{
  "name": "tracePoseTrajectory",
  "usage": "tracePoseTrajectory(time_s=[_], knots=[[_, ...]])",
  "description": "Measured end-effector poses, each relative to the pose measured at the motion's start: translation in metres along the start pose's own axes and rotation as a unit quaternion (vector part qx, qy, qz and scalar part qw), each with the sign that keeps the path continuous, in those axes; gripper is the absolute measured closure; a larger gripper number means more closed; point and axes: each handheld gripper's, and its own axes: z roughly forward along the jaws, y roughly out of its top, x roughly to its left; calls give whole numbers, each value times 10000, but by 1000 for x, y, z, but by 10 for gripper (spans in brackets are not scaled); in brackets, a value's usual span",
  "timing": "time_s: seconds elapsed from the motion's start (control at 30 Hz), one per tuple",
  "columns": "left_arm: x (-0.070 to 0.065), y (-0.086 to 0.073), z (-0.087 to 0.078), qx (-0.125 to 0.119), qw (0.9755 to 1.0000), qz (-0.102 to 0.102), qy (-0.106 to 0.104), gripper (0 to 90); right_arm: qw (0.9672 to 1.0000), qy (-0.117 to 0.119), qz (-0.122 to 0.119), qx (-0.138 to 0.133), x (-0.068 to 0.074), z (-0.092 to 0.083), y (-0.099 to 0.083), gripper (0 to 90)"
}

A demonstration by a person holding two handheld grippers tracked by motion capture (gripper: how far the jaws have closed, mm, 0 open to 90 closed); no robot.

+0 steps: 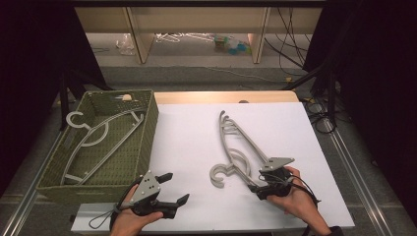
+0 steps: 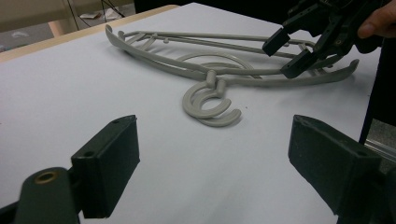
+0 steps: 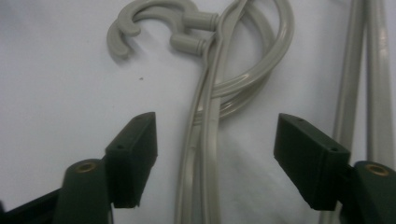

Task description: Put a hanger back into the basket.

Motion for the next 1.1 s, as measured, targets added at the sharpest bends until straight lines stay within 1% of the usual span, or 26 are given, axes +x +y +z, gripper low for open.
tracePoseTrajectory(time_s=[0.03, 0.07, 0.1, 0.13, 0.17, 0.23, 0.27, 0.3, 0.33, 0.37, 0.4, 0.43, 0.47, 0.5, 0.53, 0.6, 0.67, 0.7, 0.73, 0.77, 0.83, 0.9, 1.0, 1.03, 1.07, 1.1], knots=[[0, 0, 0, 2, 10000, -6, -15, 164, 10000, 43, 40, 39, 0, 3, 1, 376], [0, 0, 1, 3, 10000, -11, -25, 164, 9998, 94, 21, 153, 0, 4, 1, 407], [0, 0, 1, 59, 10000, 4, -10, 164, 9996, 127, 35, 230, 0, 7, 2, 439], [0, -1, 1, 74, 10000, 16, -36, 164, 9997, 114, -40, 189, -2, 11, 2, 460], [0, -1, 1, 92, 9999, 30, -25, 165, 9996, 131, 41, 234, -2, 12, 3, 479], [-1, -1, 2, 90, 9999, 35, -35, 165, 9988, 174, 169, 431, -3, 13, 4, 493], [-1, -1, 2, 87, 10000, 27, -29, 166, 9987, 183, 191, 437, -4, 15, 5, 510], [-1, -1, 2, 78, 10000, 24, -30, 166, 9983, 179, 251, 503, -3, 16, 5, 531], [-1, -1, 2, 78, 10000, 24, -30, 167, 9983, 179, 251, 503, -3, 16, 5, 531], [-1, -2, 1, 100, 9999, 36, -52, 167, 9973, 184, 344, 621, -3, 19, 6, 574], [-1, -2, 1, 100, 9999, 36, -52, 167, 9976, 218, 255, 610, -4, 20, 6, 583], [-1, -2, 1, 108, 9999, 79, -58, 167, 9974, 186, 265, 646, -3, 21, 7, 597], [-1, -2, 1, 108, 9999, 79, -58, 167, 9969, 218, 294, 695, -3, 20, 9, 615], [-1, -2, 1, 102, 9999, 81, -44, 167, 9969, 230, 327, 678, -2, 22, 10, 632], [0, -2, 1, 102, 9999, 81, -43, 168, 9968, 230, 259, 715, -2, 22, 11, 633], [0, -2, 2, 101, 9999, 84, -67, 169, 9964, 219, 309, 763, -2, 22, 12, 648], [0, -2, 2, 83, 9999, 68, -69, 171, 9962, 286, 334, 752, -3, 21, 11, 684], [0, -1, 2, 90, 9999, 75, -69, 172, 9960, 367, 350, 737, -3, 20, 12, 722], [0, -1, 2, 90, 9999, 75, -69, 172, 9960, 367, 350, 737, -3, 20, 12, 722], [-1, -2, 2, 150, 9998, 145, -35, 173, 9960, 427, 273, 731, -3, 17, 12, 794], [-1, -2, 2, 154, 9997, 180, -39, 174, 9961, 375, 244, 757, -1, 16, 13, 797], [-1, -1, 2, 143, 9997, 177, -33, 176, 9963, 327, 164, 773, -1, 15, 14, 801], [-2, -2, 1, 179, 9996, 211, -37, 177, 9970, 297, 99, 709, -1, 11, 15, 802], [-1, -2, 1, 158, 9996, 241, -62, 178, 9980, 158, 36, 607, 0, 6, 17, 810], [-1, -1, 1, 149, 9997, 190, -10, 179, 9984, 147, -35, 550, -1, 4, 18, 816], [0, -1, 1, 129, 9997, 224, -39, 181, 9990, 88, -30, 446, -1, 1, 18, 820]])
